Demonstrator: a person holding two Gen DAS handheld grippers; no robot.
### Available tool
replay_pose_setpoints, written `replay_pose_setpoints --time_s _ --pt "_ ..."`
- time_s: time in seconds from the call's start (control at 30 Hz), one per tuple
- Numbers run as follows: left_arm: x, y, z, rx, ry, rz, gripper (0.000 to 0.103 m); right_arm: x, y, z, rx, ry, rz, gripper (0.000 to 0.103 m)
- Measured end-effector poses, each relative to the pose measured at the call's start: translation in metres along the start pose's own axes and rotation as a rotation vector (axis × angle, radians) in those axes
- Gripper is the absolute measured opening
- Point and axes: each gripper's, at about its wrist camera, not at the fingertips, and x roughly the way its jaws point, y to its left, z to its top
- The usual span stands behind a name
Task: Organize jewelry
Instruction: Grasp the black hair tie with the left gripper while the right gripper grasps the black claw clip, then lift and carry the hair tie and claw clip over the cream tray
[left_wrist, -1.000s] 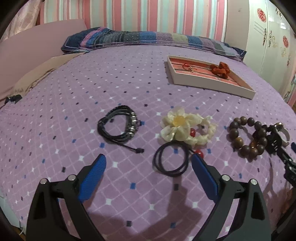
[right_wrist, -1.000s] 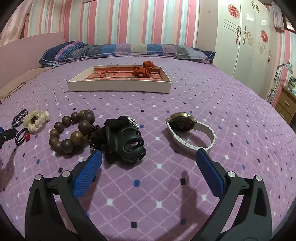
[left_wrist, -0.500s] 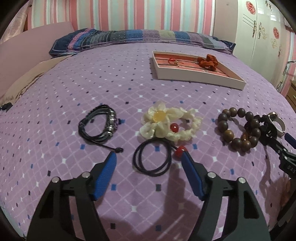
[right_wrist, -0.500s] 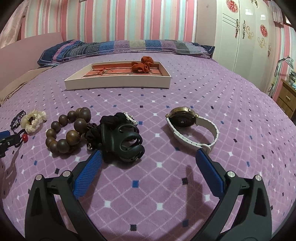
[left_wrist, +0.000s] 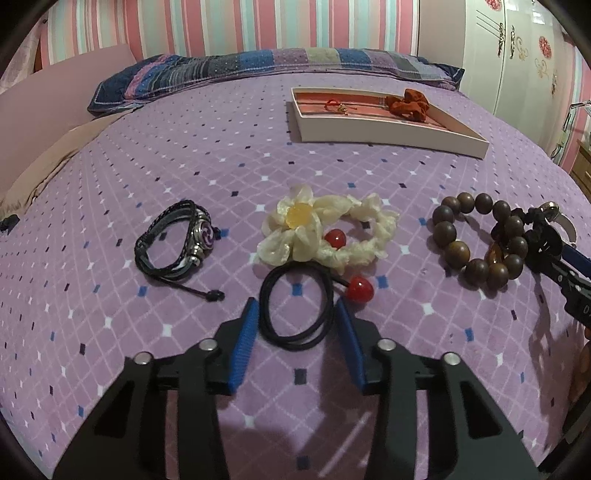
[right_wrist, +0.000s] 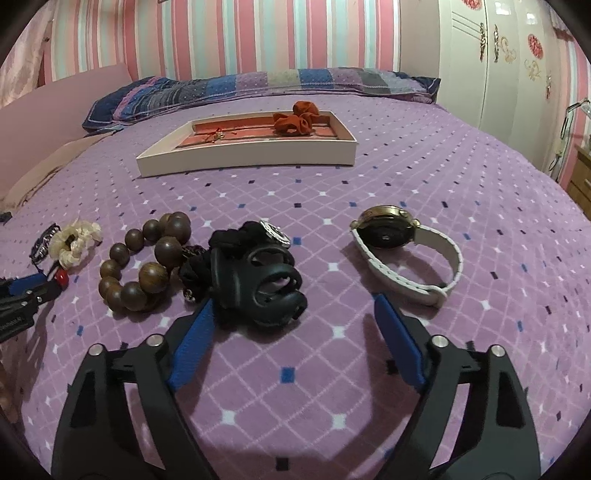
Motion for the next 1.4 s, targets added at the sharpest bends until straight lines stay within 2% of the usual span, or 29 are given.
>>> replay_pose_setpoints --time_s 0.13,0.23,0.3,0.37,0.8,1.4 --pt "-0.002 0.000 -0.001 -0.002 -0.003 0.002 0.036 0.004 0.002 0.002 0.000 0.016 0.018 0.072" --pt "-0.002 0.000 0.000 -0.002 -0.004 0.000 0.030 0.006 0.005 0.003 -0.007 0.022 0.033 0.064" --pt "-0.002 0.000 0.000 0.001 -0.005 0.001 0.027 0.007 0.009 0.003 -0.021 0.030 0.055 0.050" --pt "-0.002 -0.002 0.000 0.004 -0.007 0.004 0.024 0.007 0.012 0.003 -0.037 0.029 0.066 0.045" --pt "-0.004 -0.004 0.001 0.014 -0.014 0.012 0.010 -0.003 0.007 0.000 -0.029 0.004 0.050 0.045" --pt "-0.031 0.000 0.005 -0.015 -0.079 -0.049 0.008 -0.024 0.002 -0.003 -0.024 -0.052 0.023 0.045"
